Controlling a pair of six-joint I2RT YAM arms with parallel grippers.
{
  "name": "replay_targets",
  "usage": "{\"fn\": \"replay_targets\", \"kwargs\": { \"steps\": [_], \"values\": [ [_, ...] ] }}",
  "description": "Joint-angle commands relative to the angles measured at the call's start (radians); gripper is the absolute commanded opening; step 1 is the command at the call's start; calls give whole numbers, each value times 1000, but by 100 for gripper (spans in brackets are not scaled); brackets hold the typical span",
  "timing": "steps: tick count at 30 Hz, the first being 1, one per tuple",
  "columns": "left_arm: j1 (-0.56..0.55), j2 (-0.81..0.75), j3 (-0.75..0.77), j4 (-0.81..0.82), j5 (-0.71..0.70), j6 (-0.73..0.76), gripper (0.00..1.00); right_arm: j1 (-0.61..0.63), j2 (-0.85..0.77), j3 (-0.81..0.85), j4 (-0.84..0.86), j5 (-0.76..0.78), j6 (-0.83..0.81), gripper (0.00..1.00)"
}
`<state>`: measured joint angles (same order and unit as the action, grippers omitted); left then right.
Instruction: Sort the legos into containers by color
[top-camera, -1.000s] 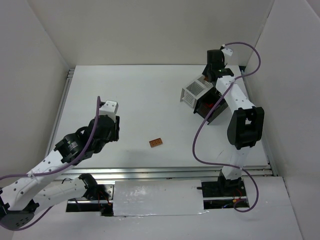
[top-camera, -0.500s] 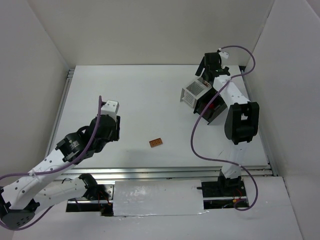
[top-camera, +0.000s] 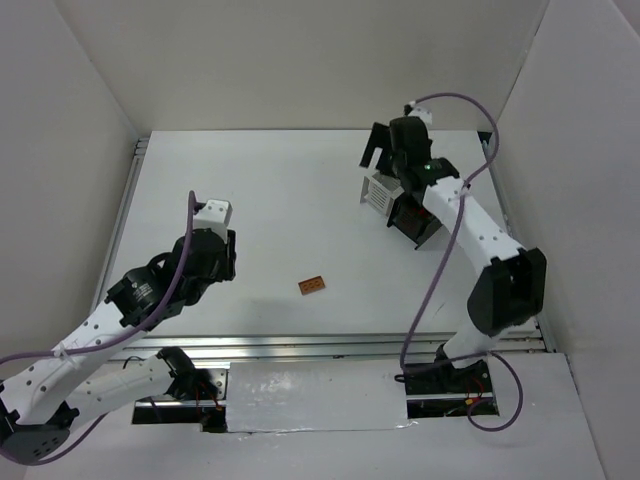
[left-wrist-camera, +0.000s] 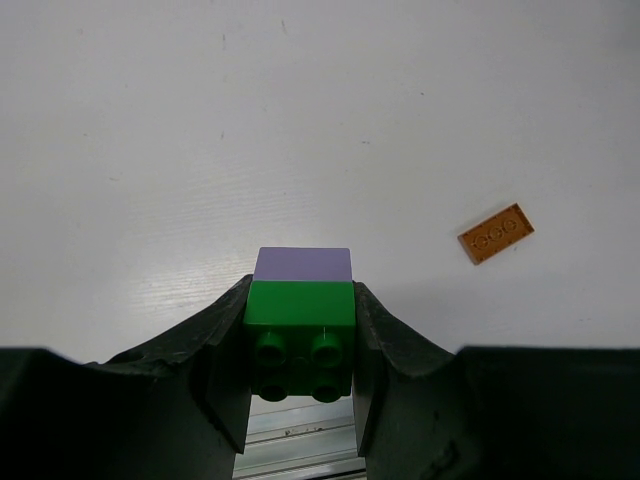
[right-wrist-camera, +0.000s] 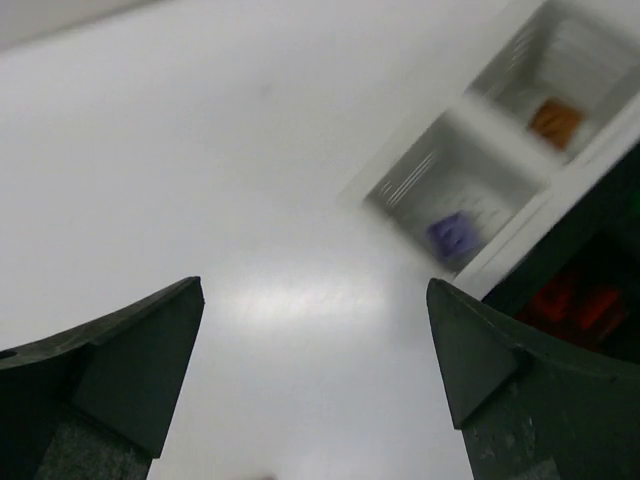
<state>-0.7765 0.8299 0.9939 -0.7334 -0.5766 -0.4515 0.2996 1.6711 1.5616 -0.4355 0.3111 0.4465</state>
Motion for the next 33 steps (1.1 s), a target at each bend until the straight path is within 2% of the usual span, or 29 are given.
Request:
{"fn": "replay_targets", "kwargs": {
  "steps": [1, 2, 3, 6, 7, 12, 15, 17, 19, 21, 23, 25, 28, 33],
  "values": [
    [11, -18, -5, 35, 58, 10, 0, 88, -184, -184, 69, -262, -38, 100],
    [11, -21, -6, 57, 92, 34, 0, 98, -217, -231, 142, -519, -55, 99],
    [14, -26, -11, 71, 131, 48, 0, 113, -255, -327, 190, -637, -55, 100],
    [25, -49, -21, 135, 360, 111, 0, 130, -391, -481, 378, -947, 0, 99],
    [28, -58, -21, 150, 497, 123, 0, 140, -449, -504, 403, -984, 15, 99],
    [43, -63, -14, 250, 880, 174, 0, 159, -637, -681, 641, -1249, 113, 99],
    [43, -46, -9, 334, 1000, 116, 0, 187, -717, -760, 695, -1259, 118, 99],
    [42, -25, -12, 393, 1040, 41, 0, 213, -800, -797, 693, -1193, 109, 100],
    [39, 6, -31, 523, 1246, 34, 0, 219, -832, -801, 634, -1074, 148, 100],
    [28, 17, -43, 624, 1346, 30, 0, 220, -806, -735, 461, -1011, 245, 98],
    [19, 9, -64, 678, 1339, 33, 0, 236, -800, -745, 432, -1003, 381, 94],
    [13, 5, -83, 747, 1322, 51, 0, 272, -821, -771, 466, -954, 519, 94],
    [-4, 23, -112, 814, 1235, 92, 0, 363, -863, -802, 500, -891, 625, 96],
    [-29, 89, -190, 1121, 1311, 36, 0, 424, -924, -922, 665, -877, 831, 97]
  ]
}}
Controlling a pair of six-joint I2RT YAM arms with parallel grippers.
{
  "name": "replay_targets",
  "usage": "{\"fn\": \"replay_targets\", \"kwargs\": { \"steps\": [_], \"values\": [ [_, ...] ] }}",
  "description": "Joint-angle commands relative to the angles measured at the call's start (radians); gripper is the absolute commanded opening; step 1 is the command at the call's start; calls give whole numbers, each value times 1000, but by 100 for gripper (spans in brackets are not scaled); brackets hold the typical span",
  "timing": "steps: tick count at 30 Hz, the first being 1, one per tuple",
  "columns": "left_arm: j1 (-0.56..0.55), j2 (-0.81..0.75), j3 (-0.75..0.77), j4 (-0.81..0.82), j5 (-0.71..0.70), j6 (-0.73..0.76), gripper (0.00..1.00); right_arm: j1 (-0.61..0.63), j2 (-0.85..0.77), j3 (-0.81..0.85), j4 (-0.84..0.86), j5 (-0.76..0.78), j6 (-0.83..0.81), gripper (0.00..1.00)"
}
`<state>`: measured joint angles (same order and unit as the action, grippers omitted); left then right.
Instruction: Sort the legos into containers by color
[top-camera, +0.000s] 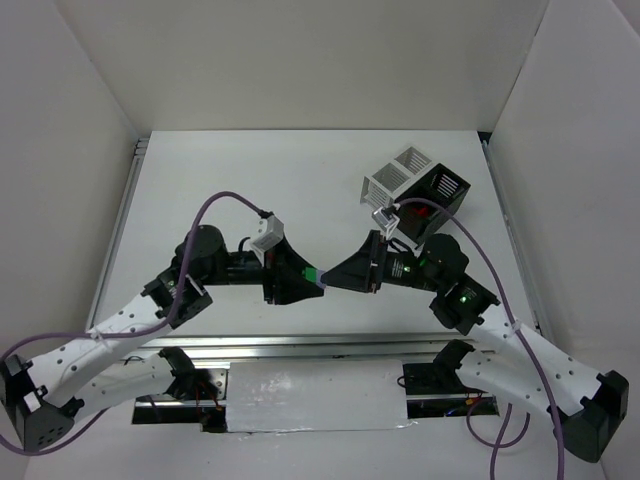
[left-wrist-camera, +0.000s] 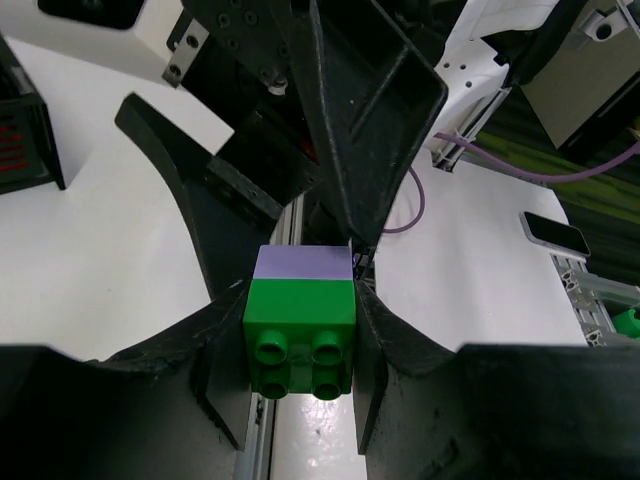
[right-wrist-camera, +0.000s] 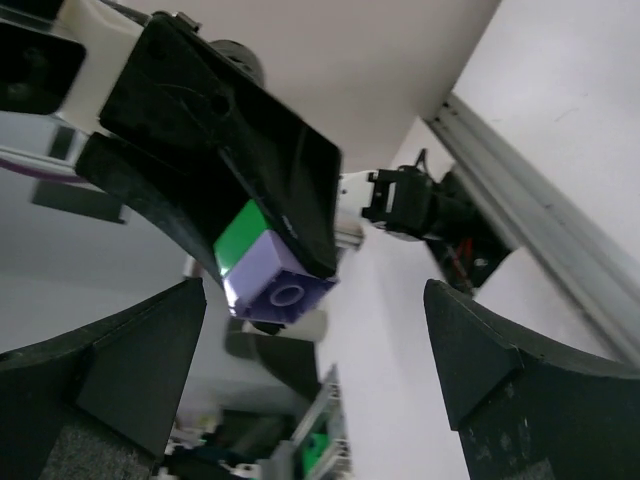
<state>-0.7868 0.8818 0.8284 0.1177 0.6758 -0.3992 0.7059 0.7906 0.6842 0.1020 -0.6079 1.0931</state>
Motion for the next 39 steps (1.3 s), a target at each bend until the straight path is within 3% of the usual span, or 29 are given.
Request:
{"fn": "replay_targets", "kwargs": {
  "steps": [1, 9, 18, 23, 28, 30, 34, 35, 36, 39],
  "values": [
    [-28, 48, -26, 301, 56, -13, 0, 18, -54, -57, 155, 39, 226, 97],
    [-97, 72, 6, 286, -13, 89, 0, 37, -206, -182, 196, 115, 373, 92],
    [-126, 85, -14, 321, -18, 108, 0, 52, -226, -252, 366, 148, 545, 62],
    [-138, 86, -15, 336, -31, 129, 0, 84, -226, -249, 378, 200, 583, 59],
    [-144, 103, 6, 301, -64, 155, 0, 118, -226, -222, 358, 230, 585, 41],
    [-146, 108, 14, 278, -79, 166, 0, 128, -222, -221, 361, 237, 594, 29],
    [-149, 108, 23, 249, -117, 181, 0, 150, -199, -239, 401, 243, 616, 27],
    [-150, 111, 26, 243, -125, 183, 0, 153, -192, -245, 412, 246, 620, 21],
    [-150, 111, 32, 226, -130, 191, 0, 158, -192, -248, 416, 249, 620, 8],
    [-150, 117, 47, 188, -147, 200, 2, 153, -202, -255, 384, 270, 614, 0]
  ]
}}
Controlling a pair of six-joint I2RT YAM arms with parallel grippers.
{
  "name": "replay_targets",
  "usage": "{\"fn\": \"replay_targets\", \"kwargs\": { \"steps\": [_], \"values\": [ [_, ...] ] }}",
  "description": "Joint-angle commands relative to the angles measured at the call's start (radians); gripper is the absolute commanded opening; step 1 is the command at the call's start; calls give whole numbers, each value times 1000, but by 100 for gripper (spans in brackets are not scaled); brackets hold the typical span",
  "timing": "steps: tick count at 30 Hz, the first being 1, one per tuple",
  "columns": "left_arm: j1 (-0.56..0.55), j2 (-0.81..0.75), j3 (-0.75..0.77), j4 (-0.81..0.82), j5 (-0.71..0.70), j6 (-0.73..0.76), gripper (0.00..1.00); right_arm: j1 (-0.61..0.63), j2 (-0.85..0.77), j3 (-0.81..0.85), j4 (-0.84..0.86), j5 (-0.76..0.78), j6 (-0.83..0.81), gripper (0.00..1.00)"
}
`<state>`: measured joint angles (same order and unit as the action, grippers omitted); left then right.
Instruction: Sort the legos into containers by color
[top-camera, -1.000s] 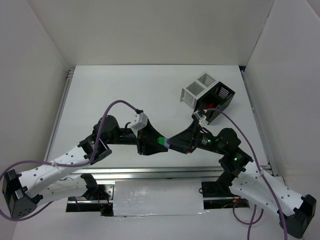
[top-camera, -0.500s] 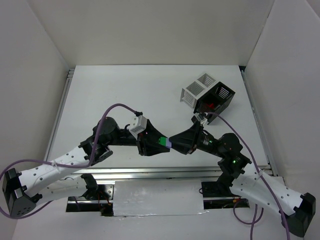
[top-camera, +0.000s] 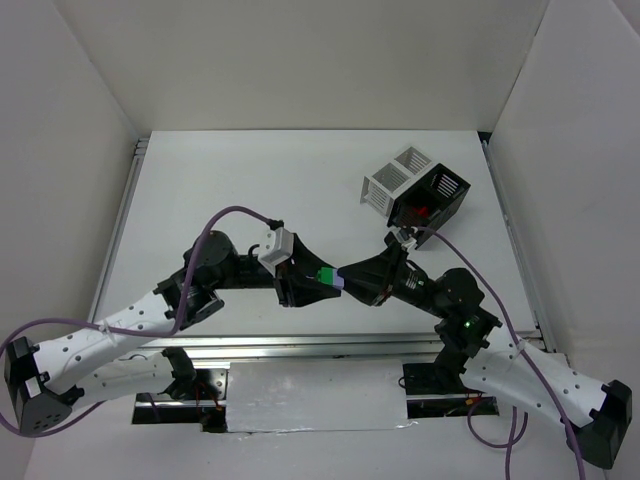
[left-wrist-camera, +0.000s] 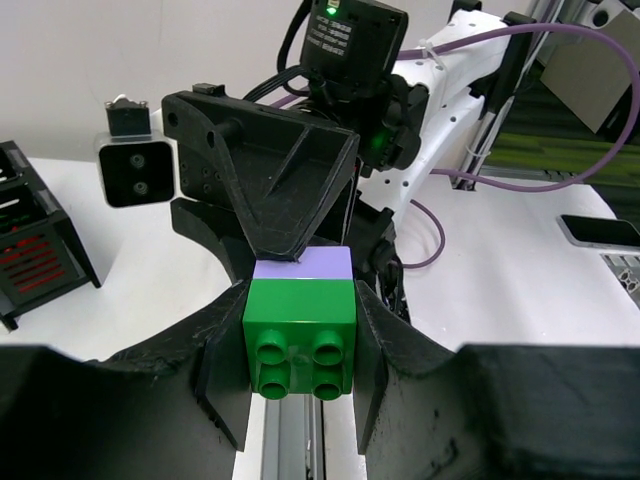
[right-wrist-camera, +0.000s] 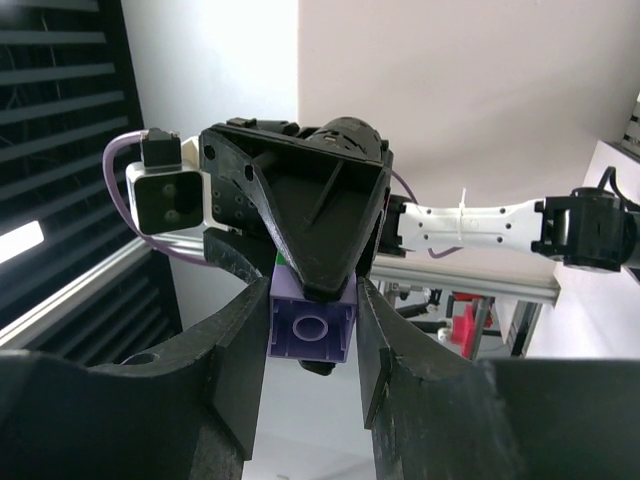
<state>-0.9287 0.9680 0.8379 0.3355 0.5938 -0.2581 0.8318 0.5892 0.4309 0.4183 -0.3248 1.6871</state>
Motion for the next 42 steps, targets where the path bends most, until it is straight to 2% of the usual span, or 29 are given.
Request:
{"fn": "replay_targets", "kwargs": {
  "steps": [1, 3, 5, 6, 7, 15, 23, 28, 31, 34, 37, 40, 42],
  "values": [
    [-9, 31, 41, -42, -71, 60, 10, 32, -8, -1, 65, -7, 20, 0],
    [-9, 29, 47, -68, -81, 72, 18, 30, -12, 0, 65, -5, 17, 0],
    [-9, 23, 44, -76, -91, 72, 41, 32, -14, 9, 56, -7, 10, 0],
    [-9, 21, 41, -78, -106, 69, 62, 32, -14, 15, 51, -8, 6, 0],
    [-9, 17, 41, -79, -115, 65, 99, 32, -12, 16, 50, -8, 6, 0],
    [-9, -9, 44, -119, -134, 75, 100, 32, -51, 9, -21, 36, -30, 0],
    [-9, -97, 46, -184, -80, 97, 100, 26, -60, 40, -105, 56, -98, 0],
    [-9, -109, 55, -182, -40, 88, 98, 24, -39, 45, -98, 35, -112, 0],
    [-9, -103, 61, -178, -8, 85, 90, 24, -28, 46, -79, 23, -113, 0],
    [-9, -91, 67, -184, 0, 89, 74, 26, -23, 49, -65, 13, -112, 0],
    [-9, -74, 72, -197, -3, 94, 71, 24, -31, 55, -67, 15, -116, 0],
    [-9, -66, 64, -202, -5, 95, 62, 24, -43, 55, -67, 20, -119, 0],
    [-9, -69, 60, -197, -8, 95, 59, 24, -51, 55, -72, 24, -124, 0]
  ]
}}
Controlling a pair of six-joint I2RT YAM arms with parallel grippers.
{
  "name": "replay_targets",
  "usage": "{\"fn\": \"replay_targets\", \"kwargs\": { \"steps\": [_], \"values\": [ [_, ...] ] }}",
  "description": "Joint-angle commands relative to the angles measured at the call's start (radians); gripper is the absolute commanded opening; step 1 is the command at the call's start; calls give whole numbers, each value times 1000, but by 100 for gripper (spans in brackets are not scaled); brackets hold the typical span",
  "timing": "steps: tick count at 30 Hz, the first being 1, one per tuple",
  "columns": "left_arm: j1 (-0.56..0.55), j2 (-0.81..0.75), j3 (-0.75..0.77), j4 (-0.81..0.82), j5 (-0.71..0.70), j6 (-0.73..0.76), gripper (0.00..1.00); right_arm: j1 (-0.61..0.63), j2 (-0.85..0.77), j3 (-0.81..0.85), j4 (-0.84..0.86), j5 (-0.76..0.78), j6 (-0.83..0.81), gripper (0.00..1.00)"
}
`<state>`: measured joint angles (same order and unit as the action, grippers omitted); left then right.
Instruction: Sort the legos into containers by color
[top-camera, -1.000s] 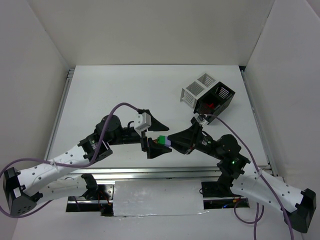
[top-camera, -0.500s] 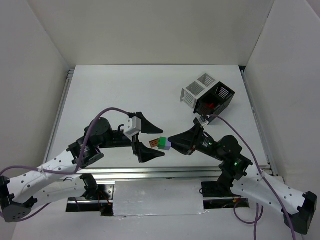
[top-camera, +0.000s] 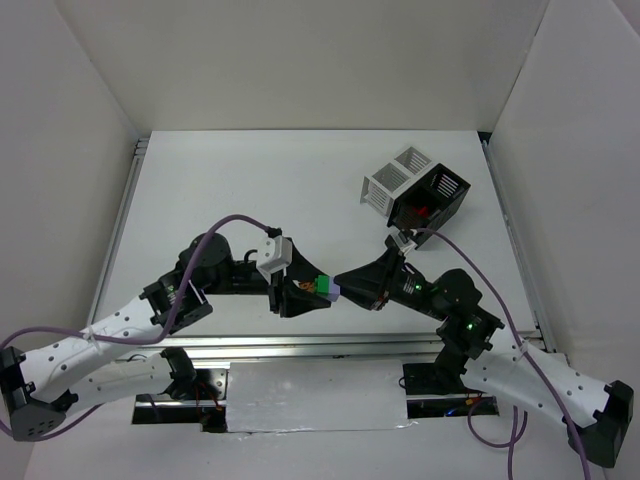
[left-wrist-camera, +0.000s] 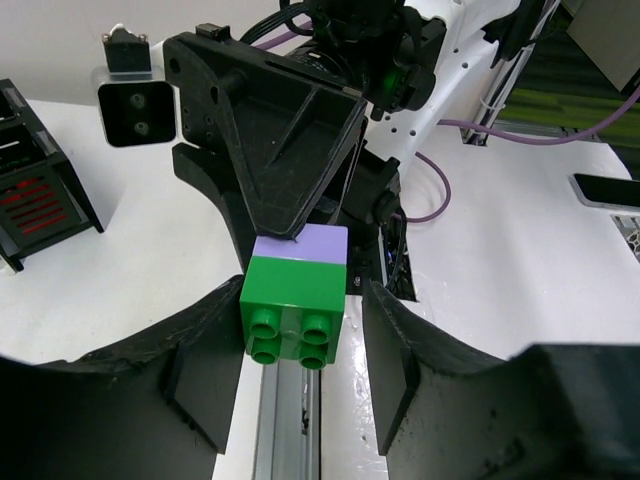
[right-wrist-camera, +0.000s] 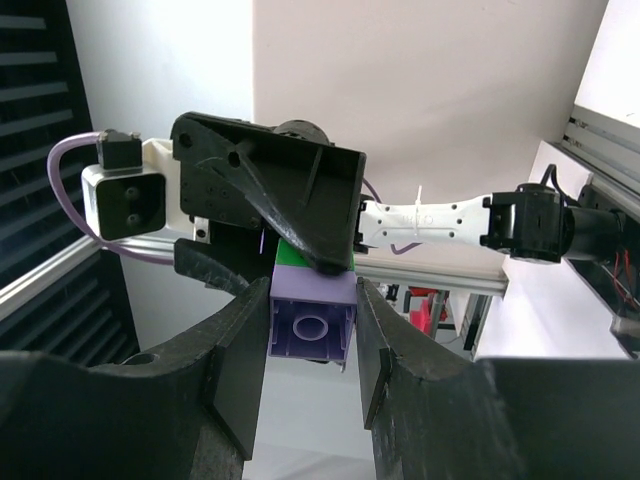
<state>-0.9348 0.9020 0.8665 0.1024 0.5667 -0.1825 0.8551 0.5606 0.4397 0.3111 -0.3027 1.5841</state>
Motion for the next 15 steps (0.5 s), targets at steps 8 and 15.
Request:
{"fn": "replay_targets", "kwargs": {
  "steps": [8, 15],
  "values": [
    [-2, -35, 20, 36, -16, 15, 61, -1, -45, 44, 11, 16, -42, 0],
    [-2, -49, 22, 33, -4, 15, 59, 1, -30, 57, 8, 1, -55, 0]
  ]
}}
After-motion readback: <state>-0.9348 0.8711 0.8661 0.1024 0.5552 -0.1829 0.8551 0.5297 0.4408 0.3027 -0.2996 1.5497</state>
